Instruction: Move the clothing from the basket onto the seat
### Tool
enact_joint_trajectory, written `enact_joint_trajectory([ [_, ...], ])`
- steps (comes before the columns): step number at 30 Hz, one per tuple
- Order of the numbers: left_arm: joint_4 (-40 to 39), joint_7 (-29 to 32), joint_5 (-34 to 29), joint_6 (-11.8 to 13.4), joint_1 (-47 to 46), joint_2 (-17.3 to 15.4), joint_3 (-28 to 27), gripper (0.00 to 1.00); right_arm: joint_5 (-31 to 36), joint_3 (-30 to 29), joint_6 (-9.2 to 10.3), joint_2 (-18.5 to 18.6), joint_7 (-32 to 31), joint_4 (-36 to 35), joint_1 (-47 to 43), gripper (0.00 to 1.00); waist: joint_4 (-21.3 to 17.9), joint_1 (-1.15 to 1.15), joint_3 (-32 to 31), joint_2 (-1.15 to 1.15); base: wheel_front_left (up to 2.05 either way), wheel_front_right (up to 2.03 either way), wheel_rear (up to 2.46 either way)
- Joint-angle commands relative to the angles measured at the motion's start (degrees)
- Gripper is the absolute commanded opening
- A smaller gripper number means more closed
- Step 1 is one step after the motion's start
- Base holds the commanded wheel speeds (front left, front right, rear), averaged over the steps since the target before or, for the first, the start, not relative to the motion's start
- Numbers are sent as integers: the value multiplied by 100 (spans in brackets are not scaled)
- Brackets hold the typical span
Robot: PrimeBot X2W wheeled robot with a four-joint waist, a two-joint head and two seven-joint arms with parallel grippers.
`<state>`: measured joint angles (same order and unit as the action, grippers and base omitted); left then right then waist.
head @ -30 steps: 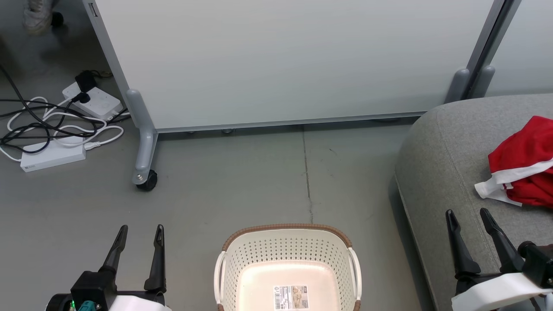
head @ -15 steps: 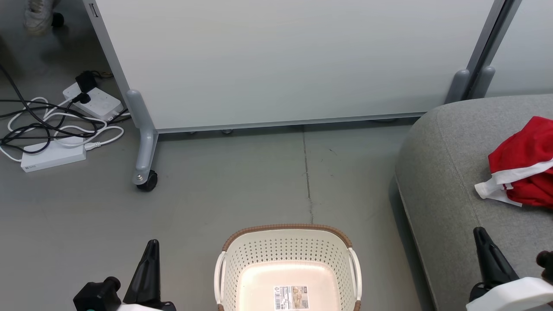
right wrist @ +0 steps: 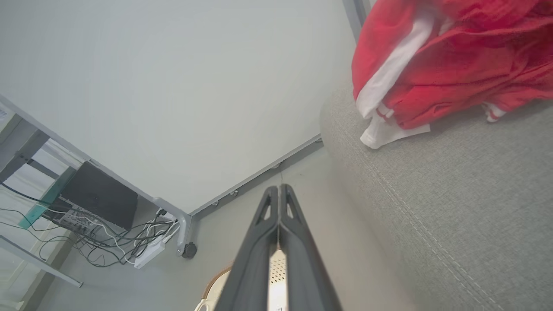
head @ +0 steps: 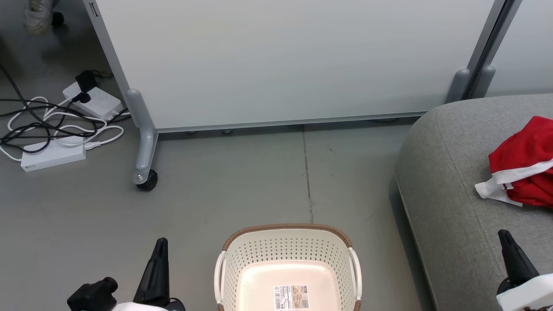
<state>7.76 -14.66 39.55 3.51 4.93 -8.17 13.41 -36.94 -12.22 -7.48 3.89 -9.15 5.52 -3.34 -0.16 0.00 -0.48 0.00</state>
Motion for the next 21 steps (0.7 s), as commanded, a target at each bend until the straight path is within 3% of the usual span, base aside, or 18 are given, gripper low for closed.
enact_joint_trajectory([
  [1, -117, -14, 212, -70, -81, -14, -2, 0, -252, -120, -1, 91, -106, -27, 157, 0, 0, 0, 1, 0, 0, 0, 0],
  [21, -257, -22, 1561, -341, -76, 129, 126, 0, -1732, -810, -2, 209, -883, 286, 348, 0, 5, 0, 12, 0, 0, 0, 0],
])
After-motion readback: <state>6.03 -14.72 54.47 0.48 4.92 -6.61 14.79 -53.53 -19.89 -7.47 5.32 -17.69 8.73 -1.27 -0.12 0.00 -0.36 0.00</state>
